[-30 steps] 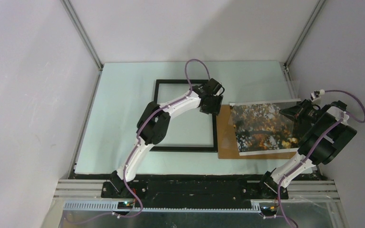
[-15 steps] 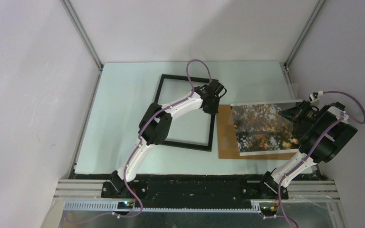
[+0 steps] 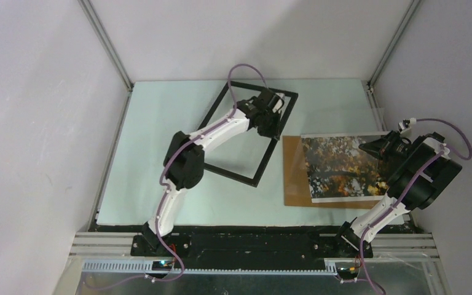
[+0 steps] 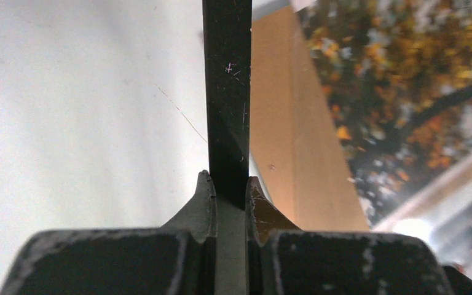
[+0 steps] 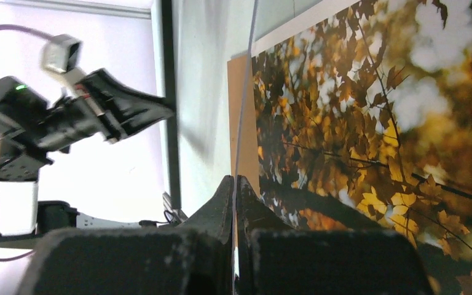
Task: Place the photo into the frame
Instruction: Turn over the photo frame at the center of the board.
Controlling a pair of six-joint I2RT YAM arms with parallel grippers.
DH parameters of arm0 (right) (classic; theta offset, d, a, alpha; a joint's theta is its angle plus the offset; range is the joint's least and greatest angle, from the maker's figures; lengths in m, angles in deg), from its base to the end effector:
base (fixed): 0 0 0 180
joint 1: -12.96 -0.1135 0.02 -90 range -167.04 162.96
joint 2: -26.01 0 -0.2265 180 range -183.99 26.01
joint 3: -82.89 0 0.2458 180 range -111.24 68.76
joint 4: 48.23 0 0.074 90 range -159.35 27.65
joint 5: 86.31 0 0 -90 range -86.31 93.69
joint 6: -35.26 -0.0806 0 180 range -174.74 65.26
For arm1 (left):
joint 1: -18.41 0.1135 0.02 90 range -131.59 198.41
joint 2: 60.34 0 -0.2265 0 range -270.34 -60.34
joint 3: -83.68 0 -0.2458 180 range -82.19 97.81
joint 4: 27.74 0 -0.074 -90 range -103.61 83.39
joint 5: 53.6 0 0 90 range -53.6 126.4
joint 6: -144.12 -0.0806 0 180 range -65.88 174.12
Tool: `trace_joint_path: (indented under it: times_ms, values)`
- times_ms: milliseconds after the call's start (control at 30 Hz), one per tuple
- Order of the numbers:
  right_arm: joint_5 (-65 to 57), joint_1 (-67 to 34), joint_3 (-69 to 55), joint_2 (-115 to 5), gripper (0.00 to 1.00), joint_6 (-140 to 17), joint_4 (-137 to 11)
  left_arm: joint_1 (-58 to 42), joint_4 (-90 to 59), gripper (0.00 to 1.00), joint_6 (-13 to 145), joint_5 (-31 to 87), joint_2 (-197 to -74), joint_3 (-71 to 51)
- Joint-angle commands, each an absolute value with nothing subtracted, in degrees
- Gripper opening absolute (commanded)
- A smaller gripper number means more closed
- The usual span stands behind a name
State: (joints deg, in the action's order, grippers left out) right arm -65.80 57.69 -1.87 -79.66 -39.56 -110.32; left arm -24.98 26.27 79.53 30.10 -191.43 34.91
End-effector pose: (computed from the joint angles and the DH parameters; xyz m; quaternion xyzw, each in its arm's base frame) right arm 0.2828 -0.1739 0.1424 0.1755 0.8019 0.4678 0.3275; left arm 0.3613 -0.3537 0.1603 0.1652 0.9349 -0.2180 0.2260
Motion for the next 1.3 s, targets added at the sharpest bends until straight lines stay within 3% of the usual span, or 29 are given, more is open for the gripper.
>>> trace_joint_path:
  times_ms: [0, 433, 800, 1267]
  values:
    - [-68.0, 57.3, -3.5, -81.9, 0.0, -40.1, -110.7, -23.4, 24.0, 0.0, 77.6, 27.2, -179.1, 34.8]
    - [-68.2, 55.4, -3.5, -80.9, 0.0, -42.5, -109.0, -21.5, 18.3, 0.0, 86.5, 5.3, -170.5, 35.7]
    - [-68.3, 51.1, -2.6, -79.8, 0.0, -46.7, -105.2, -20.3, -14.6, 0.0, 114.1, -11.5, -166.6, 22.3]
    - [-60.8, 48.8, -2.7, -85.9, 0.0, -50.3, -101.3, -19.3, -48.0, 0.0, 146.8, -11.2, -163.9, 9.6]
